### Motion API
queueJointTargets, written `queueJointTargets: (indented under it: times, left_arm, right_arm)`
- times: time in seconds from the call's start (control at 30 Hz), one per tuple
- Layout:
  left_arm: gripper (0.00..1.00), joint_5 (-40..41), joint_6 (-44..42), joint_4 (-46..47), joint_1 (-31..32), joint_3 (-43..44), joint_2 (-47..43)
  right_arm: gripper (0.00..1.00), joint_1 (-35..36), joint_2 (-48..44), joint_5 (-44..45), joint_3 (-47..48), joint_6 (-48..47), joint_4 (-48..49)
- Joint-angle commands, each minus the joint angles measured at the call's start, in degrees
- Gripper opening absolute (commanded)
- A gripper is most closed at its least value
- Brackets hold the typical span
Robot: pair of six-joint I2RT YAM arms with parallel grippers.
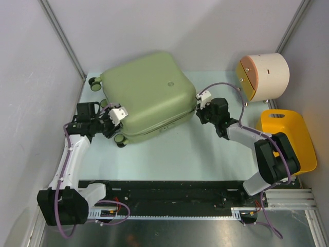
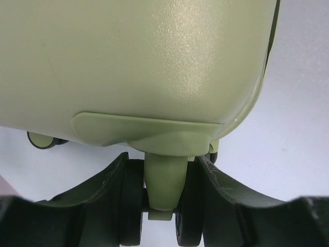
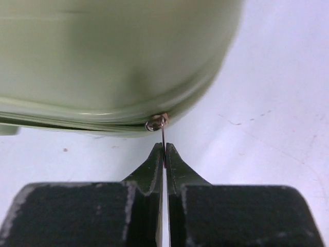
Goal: Open, take out, and arrange the luggage
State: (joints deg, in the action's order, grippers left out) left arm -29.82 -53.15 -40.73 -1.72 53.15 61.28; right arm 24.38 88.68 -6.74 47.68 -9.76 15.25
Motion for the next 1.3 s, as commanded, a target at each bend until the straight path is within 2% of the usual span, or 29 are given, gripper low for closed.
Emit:
queueJointTargets:
  times: [0.0, 0.17, 0.37, 0.6, 0.9, 1.03, 1.13, 1.27]
  left_arm:
    - [0.0, 7.4, -9.9, -6.2, -9.3, -0.8, 1.8]
    - [0.0, 3.5, -12.0, -5.9, -12.3, 6.4, 11.9]
    - [0.0, 3.2, -17.9, -5.4, -12.8, 10.2, 17.6]
    - [0.0, 5.0, -19.4, -5.0, -12.9, 12.1, 22.5]
    - [0.0, 6.5, -19.5, -4.7, -12.9, 15.1, 26.0]
    - [0.0, 6.9, -18.7, -4.6, -12.8, 16.1, 27.4]
    - [0.0, 6.9, -17.3, -4.6, -12.7, 17.2, 28.0]
    - [0.0, 6.7, -15.2, -4.6, -12.3, 18.0, 28.5]
  right_arm:
    - [0.0, -8.8, -1.9, -4.9, 1.7, -8.7, 9.9]
    - [0.0, -13.7, 1.9, -15.3, 7.1, -14.9, 11.4]
    - [0.0, -15.5, 11.4, -19.5, 15.7, -14.4, 16.6]
    - [0.0, -15.8, 22.9, -25.5, 26.7, -14.4, 21.3]
    - [0.0, -15.9, 41.3, -29.4, 50.8, -11.8, 19.8]
    - [0.0, -15.2, 49.4, -30.3, 64.9, -9.3, 19.2]
    - [0.0, -14.5, 56.8, -30.0, 72.1, -7.1, 19.6]
    - [0.0, -13.1, 65.7, -27.6, 87.2, -3.4, 20.9]
